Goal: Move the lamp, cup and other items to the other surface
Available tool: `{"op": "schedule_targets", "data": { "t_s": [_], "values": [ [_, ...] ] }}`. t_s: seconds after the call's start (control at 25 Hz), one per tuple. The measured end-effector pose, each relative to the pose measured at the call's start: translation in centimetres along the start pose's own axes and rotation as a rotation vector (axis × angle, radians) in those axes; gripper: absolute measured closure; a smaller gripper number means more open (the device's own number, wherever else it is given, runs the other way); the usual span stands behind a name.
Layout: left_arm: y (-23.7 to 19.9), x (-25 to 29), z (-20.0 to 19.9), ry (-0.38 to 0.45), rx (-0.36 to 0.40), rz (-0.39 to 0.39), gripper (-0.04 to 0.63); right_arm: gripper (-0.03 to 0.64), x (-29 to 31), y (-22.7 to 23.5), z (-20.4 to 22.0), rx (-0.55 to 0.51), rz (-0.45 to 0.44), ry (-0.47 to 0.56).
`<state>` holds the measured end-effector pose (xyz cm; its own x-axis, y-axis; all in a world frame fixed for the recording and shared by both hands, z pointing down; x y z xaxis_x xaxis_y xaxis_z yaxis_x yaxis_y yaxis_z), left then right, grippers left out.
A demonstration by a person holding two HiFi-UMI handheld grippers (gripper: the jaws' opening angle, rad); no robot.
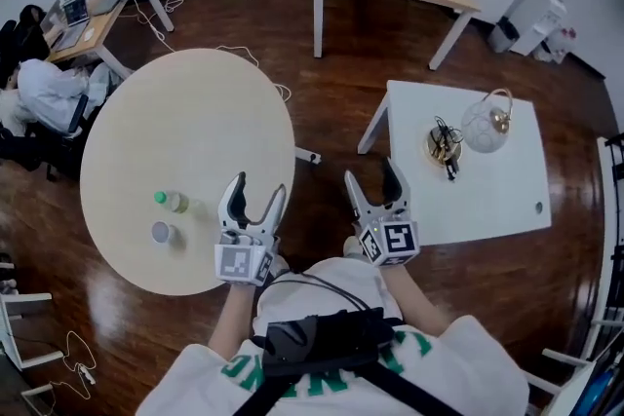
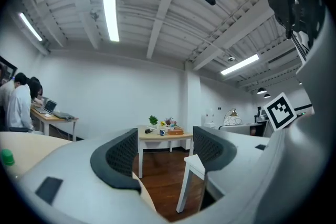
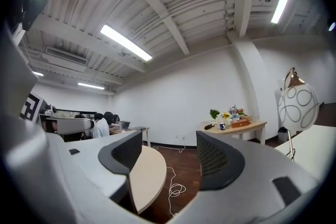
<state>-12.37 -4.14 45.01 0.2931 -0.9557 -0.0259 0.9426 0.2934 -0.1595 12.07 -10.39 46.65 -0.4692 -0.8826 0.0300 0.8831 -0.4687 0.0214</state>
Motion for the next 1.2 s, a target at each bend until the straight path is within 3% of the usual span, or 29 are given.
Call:
{"op": "schedule_targets", "data": {
  "t_s": [0.2,0.36,0.64,0.96,1.2],
  "values": [
    [1.7,2.1,1.3,-0.005,0.032,0.025,0.278,0.281,-2.0,2.7,0.7,0.002,0.045,0.025],
    [3.0,3.6,2.3,-0.064,0.074,0.078,0.285,0.281,-2.5,3.8,0.0,0.03,0.062,0.014],
    [9.3,7.7,4.6,-0.135,-0.009,0.257,0.285,0.281,-6.0,10.3,1.9,0.038,0.207,0.002],
    [16.6,12.3,8.1,-0.206,-0.025,0.427,0.291,0.282,-11.9,19.7,7.0,0.075,0.409,-0.126],
    [21.1,14.0,10.1,-0.261,-0.029,0.455,0.291,0.293,-12.0,26.6,13.1,0.108,0.41,-0.258]
  ]
}}
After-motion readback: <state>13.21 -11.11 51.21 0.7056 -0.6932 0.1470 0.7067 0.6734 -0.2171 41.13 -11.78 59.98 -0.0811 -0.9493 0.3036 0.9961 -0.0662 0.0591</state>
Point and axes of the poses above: the fingertips, and each gripper's own axes: x forward along the fingers, y to its right, z out of its underside, the point moved 5 cm from there along -x, backward along the fingers, and after that the axes turned 6 degrees about -x, right-handed, at the moved point
